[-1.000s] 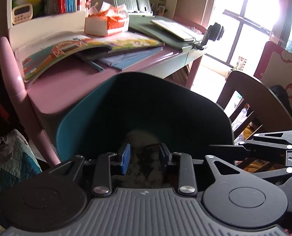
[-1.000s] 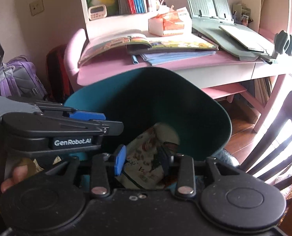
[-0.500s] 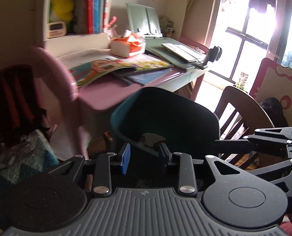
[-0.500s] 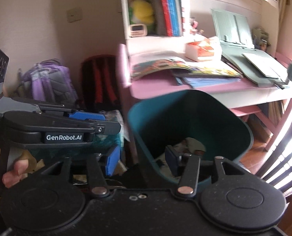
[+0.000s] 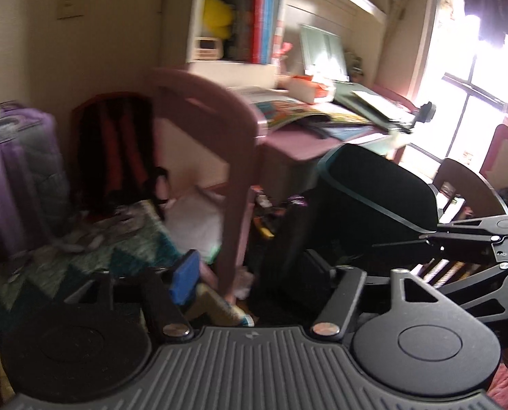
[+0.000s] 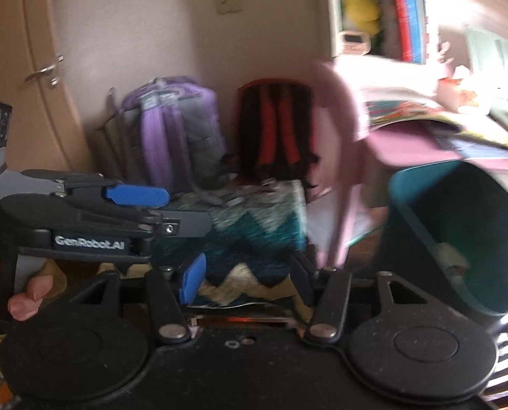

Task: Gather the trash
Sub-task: 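Swing both open tools back toward the trash pile, then close the right tool on the red mesh sleeve while the left grips the yellow bottle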

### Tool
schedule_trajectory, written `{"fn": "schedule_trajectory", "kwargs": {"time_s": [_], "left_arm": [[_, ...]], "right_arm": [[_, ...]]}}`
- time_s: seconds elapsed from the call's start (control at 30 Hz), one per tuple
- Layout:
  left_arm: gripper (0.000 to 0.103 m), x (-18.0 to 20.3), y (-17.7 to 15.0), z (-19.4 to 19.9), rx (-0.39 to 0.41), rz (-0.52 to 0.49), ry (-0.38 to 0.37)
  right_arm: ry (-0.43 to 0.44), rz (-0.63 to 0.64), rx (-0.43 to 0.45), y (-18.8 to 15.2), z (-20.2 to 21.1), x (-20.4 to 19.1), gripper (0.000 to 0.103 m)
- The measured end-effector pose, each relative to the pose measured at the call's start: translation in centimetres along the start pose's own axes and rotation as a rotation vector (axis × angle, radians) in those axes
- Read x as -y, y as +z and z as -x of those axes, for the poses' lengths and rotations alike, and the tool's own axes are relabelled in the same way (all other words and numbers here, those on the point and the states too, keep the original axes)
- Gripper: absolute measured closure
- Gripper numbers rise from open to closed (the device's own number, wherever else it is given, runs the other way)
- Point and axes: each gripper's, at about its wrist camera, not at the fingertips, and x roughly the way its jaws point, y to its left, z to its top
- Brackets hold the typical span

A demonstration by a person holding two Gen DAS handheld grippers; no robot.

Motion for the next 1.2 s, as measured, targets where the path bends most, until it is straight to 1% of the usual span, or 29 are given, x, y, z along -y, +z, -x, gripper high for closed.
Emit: {"fn": "schedule_trajectory", "kwargs": {"time_s": [0.07, 0.17, 0.27, 0.33, 0.47, 0.5, 0.6, 0.63, 0.73, 0.83, 0.9, 1.03, 1.2], "left_arm": [[0.027, -1.8, -1.0, 0.7, 0.011, 0.008, 0.034], [0.025, -4.5, -2.5, 1.2, 0.001, 0.036, 0.07], [0.023, -7.2, -4.1, 1.1, -0.012, 0.071, 0.11], [0.02, -8.9, -5.5, 1.0, -0.019, 0.091, 0.136], [0.018, -12.5, -8.1, -0.2, -0.052, 0.143, 0.15], [0.016, -13.4, -8.8, -0.7, -0.063, 0.161, 0.151], [0.004, -16.1, -11.2, -2.4, -0.084, 0.218, 0.147], [0.003, -16.9, -12.0, -3.1, -0.082, 0.232, 0.152], [0.003, -19.0, -14.3, -5.5, -0.095, 0.264, 0.194], [0.003, -21.2, -16.7, -8.7, -0.147, 0.313, 0.198], [0.003, -22.5, -18.6, -10.7, -0.184, 0.329, 0.207], [0.003, -24.1, -22.5, -14.5, -0.24, 0.306, 0.24], [0.003, -25.5, -27.1, -19.4, -0.32, 0.288, 0.22]], "right_arm": [[0.033, 0.005, -0.018, -0.2, -1.6, -1.3, 0.048], [0.081, 0.013, -0.062, -0.8, -4.7, -3.3, 0.048], [0.118, 0.018, -0.104, -1.6, -7.5, -5.2, 0.047], [0.128, 0.021, -0.129, -2.3, -9.3, -6.3, 0.046], [0.147, 0.01, -0.206, -4.3, -13.8, -8.0, 0.045], [0.146, 0.008, -0.222, -4.8, -14.8, -8.3, 0.045], [0.163, -0.017, -0.275, -6.5, -18.2, -8.7, 0.045], [0.173, -0.031, -0.286, -7.1, -19.2, -8.8, 0.045], [0.159, -0.062, -0.336, -8.7, -22.8, -8.7, 0.045], [0.14, -0.104, -0.394, -10.5, -26.5, -7.9, 0.045], [0.128, -0.133, -0.428, -11.6, -29.1, -7.2, 0.045], [0.094, -0.183, -0.495, -14.1, -34.0, -5.5, 0.045], [0.054, -0.228, -0.577, -17.2, -40.7, -3.7, 0.045]]}}
